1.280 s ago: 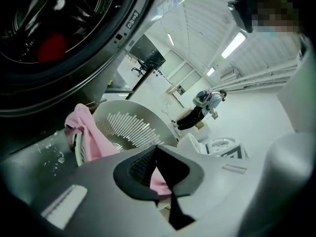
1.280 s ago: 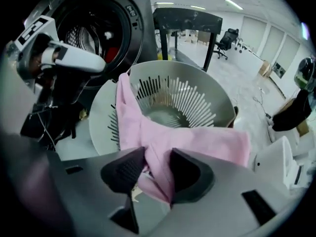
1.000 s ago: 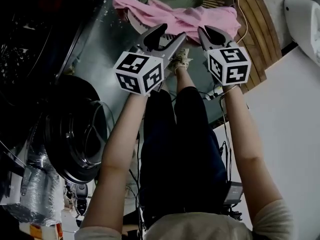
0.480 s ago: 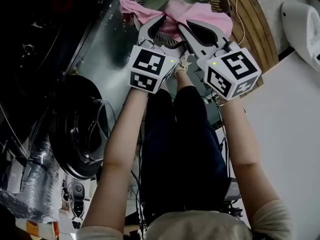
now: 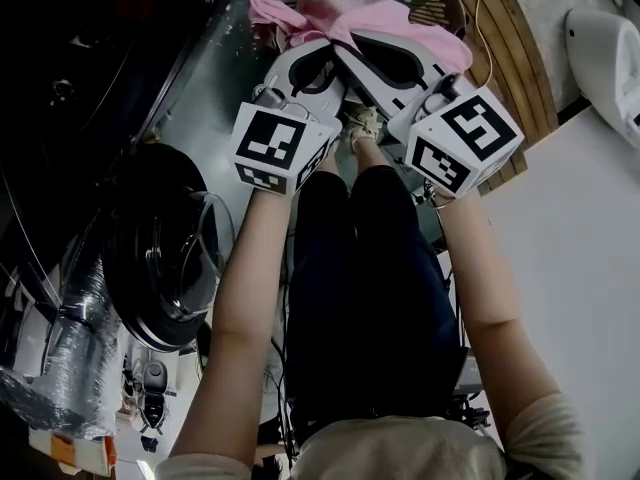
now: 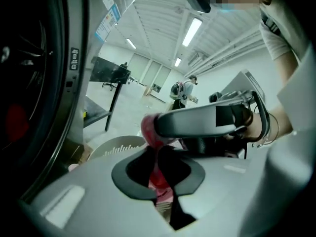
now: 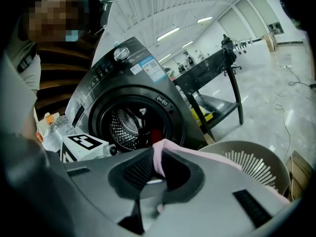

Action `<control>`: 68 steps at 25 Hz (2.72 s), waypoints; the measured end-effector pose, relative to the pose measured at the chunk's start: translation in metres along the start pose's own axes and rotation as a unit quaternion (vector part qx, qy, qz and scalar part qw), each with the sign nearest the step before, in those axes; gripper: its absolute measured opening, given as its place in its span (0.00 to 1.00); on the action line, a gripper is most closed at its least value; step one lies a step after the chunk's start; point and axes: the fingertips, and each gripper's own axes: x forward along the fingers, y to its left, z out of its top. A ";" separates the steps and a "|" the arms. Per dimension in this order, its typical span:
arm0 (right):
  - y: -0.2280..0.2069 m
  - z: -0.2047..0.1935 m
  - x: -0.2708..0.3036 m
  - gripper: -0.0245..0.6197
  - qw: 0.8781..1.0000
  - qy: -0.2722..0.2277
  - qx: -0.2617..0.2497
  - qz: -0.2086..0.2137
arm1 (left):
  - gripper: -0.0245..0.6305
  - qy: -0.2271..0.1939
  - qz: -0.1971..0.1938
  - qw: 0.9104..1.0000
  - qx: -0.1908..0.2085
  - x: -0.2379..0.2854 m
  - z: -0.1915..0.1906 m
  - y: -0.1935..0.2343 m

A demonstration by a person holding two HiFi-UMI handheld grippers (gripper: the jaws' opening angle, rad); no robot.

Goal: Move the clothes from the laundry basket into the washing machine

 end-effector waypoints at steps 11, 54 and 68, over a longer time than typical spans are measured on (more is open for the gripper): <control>-0.083 -0.077 -0.049 0.43 0.986 0.084 0.016 -0.142 | 0.09 0.018 0.154 0.987 -0.039 -0.076 -0.019 0.056; 0.057 0.006 0.052 0.07 0.997 0.036 0.013 0.074 | 0.15 -0.013 0.163 0.986 -0.002 -0.064 -0.010 0.081; 0.004 -0.051 0.068 0.07 0.994 0.085 0.071 -0.011 | 0.13 -0.074 0.441 0.891 -0.075 -0.160 -0.012 0.256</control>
